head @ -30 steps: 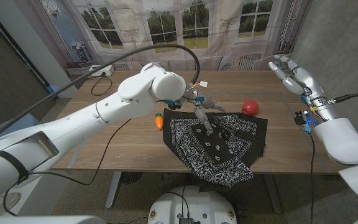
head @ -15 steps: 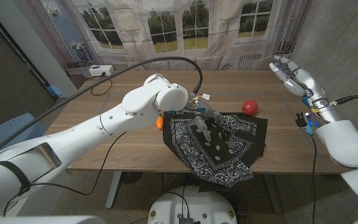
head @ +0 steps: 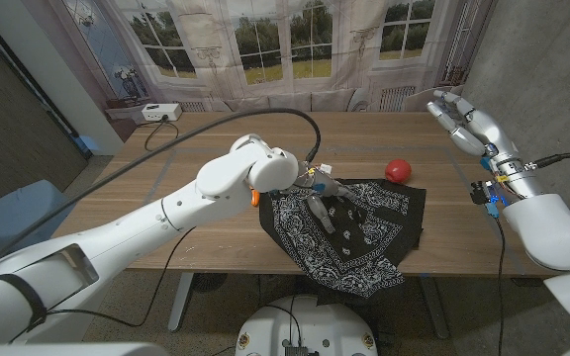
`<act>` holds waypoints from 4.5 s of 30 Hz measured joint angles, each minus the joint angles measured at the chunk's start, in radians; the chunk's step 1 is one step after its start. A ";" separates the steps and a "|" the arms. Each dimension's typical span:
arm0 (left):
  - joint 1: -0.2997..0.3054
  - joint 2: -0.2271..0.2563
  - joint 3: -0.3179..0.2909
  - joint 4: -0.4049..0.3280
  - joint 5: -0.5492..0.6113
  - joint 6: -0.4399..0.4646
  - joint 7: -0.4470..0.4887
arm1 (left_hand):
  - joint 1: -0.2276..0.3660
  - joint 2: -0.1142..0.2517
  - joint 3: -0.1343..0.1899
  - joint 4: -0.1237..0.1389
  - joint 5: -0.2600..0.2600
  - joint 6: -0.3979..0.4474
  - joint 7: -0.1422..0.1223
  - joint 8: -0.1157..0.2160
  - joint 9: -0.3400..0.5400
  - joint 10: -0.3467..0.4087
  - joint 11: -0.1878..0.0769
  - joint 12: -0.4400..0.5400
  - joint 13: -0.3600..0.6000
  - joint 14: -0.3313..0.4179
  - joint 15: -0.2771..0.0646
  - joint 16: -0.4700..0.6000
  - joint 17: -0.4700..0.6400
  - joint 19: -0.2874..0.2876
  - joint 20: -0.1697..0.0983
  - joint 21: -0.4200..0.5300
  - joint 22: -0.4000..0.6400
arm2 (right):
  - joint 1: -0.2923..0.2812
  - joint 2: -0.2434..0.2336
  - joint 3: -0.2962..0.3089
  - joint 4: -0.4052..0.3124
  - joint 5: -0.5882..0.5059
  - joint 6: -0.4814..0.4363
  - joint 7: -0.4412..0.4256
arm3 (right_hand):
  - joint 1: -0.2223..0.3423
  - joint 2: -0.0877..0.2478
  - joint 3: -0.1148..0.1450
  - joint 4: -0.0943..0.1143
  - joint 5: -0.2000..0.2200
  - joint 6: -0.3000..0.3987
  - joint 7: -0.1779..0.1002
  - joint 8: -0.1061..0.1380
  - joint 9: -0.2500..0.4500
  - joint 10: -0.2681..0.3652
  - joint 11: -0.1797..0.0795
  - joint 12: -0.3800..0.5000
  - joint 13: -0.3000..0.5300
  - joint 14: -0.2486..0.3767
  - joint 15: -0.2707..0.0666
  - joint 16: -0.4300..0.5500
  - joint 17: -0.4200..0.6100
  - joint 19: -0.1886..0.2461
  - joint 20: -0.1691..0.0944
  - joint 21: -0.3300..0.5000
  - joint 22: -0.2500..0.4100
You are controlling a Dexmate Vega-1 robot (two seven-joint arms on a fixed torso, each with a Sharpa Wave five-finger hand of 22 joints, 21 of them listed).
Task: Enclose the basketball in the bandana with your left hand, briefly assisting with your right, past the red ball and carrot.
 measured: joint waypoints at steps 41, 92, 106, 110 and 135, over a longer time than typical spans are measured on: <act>0.255 -0.037 -0.096 0.190 -0.011 -0.065 0.505 | 0.239 0.090 0.111 -0.146 -0.115 0.423 -0.014 0.226 -0.001 0.427 -0.067 0.256 -0.053 0.659 -0.121 0.100 -0.022 0.722 -0.203 0.218 -0.027 | 0.008 0.007 -0.029 -0.044 -0.067 -0.090 -0.010 | -0.008 0.008 -0.014 -0.005 0.000 0.014 0.004 0.000 0.000 0.034 0.002 0.000 -0.009 0.011 0.000 0.000 -0.019 0.005 0.005 -0.016 0.000; 0.409 0.005 -0.249 0.135 -0.126 0.058 1.127 | 0.401 -0.073 0.163 -0.199 -0.102 0.733 -0.057 0.370 0.077 0.650 -0.064 0.528 0.022 0.932 -0.066 0.303 0.299 0.904 -0.283 0.476 0.014 | 0.076 -0.058 -0.075 -0.050 -0.060 -0.171 -0.022 | -0.008 0.024 -0.029 -0.007 0.000 0.014 0.004 -0.004 0.000 0.034 0.002 -0.007 -0.018 0.014 -0.004 0.000 -0.037 0.011 0.000 -0.036 0.000; 0.440 0.031 -0.327 0.087 -0.108 0.143 1.213 | 0.401 -0.073 0.163 -0.199 -0.104 0.733 -0.057 0.375 0.077 0.650 -0.064 0.546 0.022 0.932 -0.065 0.302 0.316 0.904 -0.283 0.493 0.014 | 0.104 -0.077 -0.091 -0.043 -0.050 -0.187 -0.024 | -0.010 0.027 -0.032 -0.010 0.000 0.018 0.007 -0.008 0.000 0.034 0.002 -0.007 -0.018 0.014 -0.004 0.000 -0.042 0.011 0.000 -0.040 0.000; 0.443 0.043 -0.343 0.076 -0.090 0.169 1.229 | 0.401 -0.073 0.163 -0.199 -0.102 0.733 -0.057 0.375 0.077 0.650 -0.064 0.546 0.022 0.932 -0.065 0.302 0.320 0.904 -0.283 0.499 0.013 | 0.123 -0.090 -0.104 -0.034 -0.043 -0.192 -0.024 | -0.010 0.027 -0.032 -0.010 0.000 0.018 0.007 -0.008 0.000 0.034 0.002 -0.009 -0.018 0.014 -0.003 0.000 -0.045 0.016 0.005 -0.044 0.000; 0.369 0.088 -0.378 0.056 0.155 0.307 1.234 | 0.401 -0.073 0.163 -0.199 -0.100 0.744 -0.057 0.375 0.077 0.650 -0.064 0.547 0.022 0.933 -0.065 0.298 0.346 0.904 -0.283 0.532 0.014 | 0.193 -0.146 -0.148 0.012 0.004 -0.207 -0.030 | -0.006 0.030 -0.039 -0.011 0.000 0.018 0.007 -0.012 0.000 0.037 0.006 -0.015 -0.023 0.014 -0.003 0.000 -0.051 0.016 0.005 -0.048 0.000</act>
